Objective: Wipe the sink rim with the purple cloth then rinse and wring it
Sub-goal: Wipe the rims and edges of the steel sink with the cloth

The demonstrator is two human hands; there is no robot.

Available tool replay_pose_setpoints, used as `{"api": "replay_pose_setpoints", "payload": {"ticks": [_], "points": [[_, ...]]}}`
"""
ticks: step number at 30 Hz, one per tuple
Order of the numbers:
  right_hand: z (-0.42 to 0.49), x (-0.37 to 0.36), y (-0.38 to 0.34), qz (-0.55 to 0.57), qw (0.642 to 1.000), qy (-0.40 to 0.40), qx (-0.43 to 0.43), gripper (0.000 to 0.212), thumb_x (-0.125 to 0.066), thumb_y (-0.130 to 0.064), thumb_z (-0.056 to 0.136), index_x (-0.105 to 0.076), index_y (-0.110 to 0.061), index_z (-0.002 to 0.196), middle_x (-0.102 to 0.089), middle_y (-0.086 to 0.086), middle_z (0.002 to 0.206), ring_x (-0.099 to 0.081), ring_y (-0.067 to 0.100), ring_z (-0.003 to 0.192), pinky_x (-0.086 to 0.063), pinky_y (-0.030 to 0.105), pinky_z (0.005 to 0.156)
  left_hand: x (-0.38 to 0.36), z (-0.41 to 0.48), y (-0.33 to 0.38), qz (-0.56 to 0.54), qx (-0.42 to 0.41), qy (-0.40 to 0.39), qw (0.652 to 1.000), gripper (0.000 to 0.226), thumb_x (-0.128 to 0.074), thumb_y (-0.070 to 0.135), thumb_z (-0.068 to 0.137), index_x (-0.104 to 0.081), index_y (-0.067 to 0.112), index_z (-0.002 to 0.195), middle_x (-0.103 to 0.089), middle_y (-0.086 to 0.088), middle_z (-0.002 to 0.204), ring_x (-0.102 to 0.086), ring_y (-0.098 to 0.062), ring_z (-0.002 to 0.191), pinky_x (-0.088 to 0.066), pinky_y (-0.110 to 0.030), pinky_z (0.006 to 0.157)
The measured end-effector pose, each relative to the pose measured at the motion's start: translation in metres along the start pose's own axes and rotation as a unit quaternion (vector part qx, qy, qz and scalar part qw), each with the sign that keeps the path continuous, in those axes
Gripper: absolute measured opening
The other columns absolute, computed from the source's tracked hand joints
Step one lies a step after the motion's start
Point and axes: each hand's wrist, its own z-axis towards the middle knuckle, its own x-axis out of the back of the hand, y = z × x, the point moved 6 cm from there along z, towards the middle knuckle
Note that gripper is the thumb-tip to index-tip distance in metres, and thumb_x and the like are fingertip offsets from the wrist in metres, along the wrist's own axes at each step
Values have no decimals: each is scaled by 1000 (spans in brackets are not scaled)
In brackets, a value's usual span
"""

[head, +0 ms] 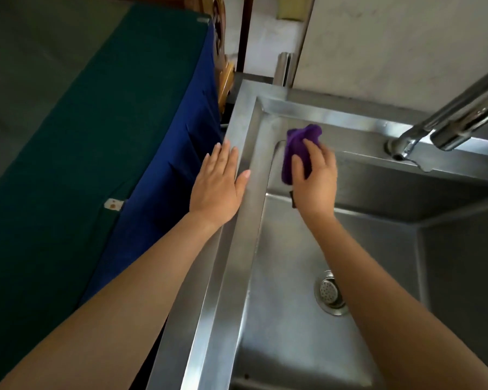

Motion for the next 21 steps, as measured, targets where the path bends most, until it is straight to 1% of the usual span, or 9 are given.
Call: {"api": "replay_pose_setpoints", "payload": {"ticks": [1, 3, 5, 8, 10, 13, 16, 18, 21], "points": [[20, 4, 9, -26, 1000, 6, -14, 42, -48, -24, 94, -46, -12, 135, -39, 13, 143, -40, 31, 124, -32, 38, 107, -2, 0, 0, -2, 0, 6, 1000, 58, -10, 41, 99, 0, 12, 147, 4, -7, 158, 9, -17, 145, 4, -34, 119], [55, 10, 29, -115, 992, 8, -42, 42, -44, -25, 95, -44, -13, 136, -35, 13, 146, -37, 35, 123, -30, 40, 105, -4, -1, 0, 4, -4, 18, 1000, 56, -10, 39, 99, 1, 11, 147, 4, -8, 158, 9, -17, 145, 4, -34, 119], [76, 13, 48, -192, 979, 19, -65, 41, -41, -26, 96, -45, -13, 134, -35, 12, 146, -36, 38, 120, -31, 42, 102, -5, 0, -1, 13, -7, 27, 1000, 58, -9, 40, 98, 2, 10, 147, 4, -8, 158, 9, -17, 145, 4, -34, 119], [84, 3, 50, -233, 970, 32, -59, 40, -40, -27, 95, -48, -13, 132, -39, 13, 143, -37, 39, 117, -32, 41, 96, -7, 1, -2, 16, -6, 33, 999, 61, -5, 44, 96, 1, 10, 146, 3, -9, 158, 9, -18, 145, 4, -34, 118], [83, -16, 34, -240, 971, 11, -13, 40, -42, -29, 94, -50, -15, 131, -42, 13, 141, -38, 38, 116, -33, 39, 92, -8, 1, -3, 24, -8, 40, 999, 64, -1, 46, 94, 1, 9, 146, 1, -10, 158, 7, -18, 145, 2, -34, 118], [79, -54, 1, -226, 970, -67, 62, 42, -41, -34, 94, -48, -21, 133, -44, 6, 141, -37, 34, 119, -33, 38, 92, -9, 1, -3, 33, -7, 45, 998, 63, 2, 47, 91, 4, 11, 143, -1, -11, 157, 6, -19, 145, 2, -34, 118], [73, -75, -18, -207, 968, -107, 91, 41, -42, -36, 93, -49, -25, 133, -45, 1, 141, -35, 32, 121, -32, 39, 93, -7, 1, -1, 34, -5, 46, 998, 65, 3, 46, 91, 1, 10, 144, -3, -11, 157, 4, -20, 145, 0, -35, 118], [69, -74, -19, -203, 965, -121, 113, 40, -44, -35, 93, -52, -25, 131, -46, 1, 140, -37, 33, 117, -31, 37, 91, -7, 1, -1, 27, -2, 42, 999, 67, 4, 47, 91, -2, 9, 146, -3, -10, 157, 4, -19, 145, -1, -35, 118], [50, -65, -17, -180, 956, -154, 172, 38, -46, -35, 91, -57, -24, 126, -52, 1, 135, -42, 32, 105, -32, 34, 83, -7, 2, -2, 13, -4, 43, 999, 68, 4, 49, 90, -2, 10, 146, -2, -10, 158, 6, -16, 144, 1, -33, 118]]}}
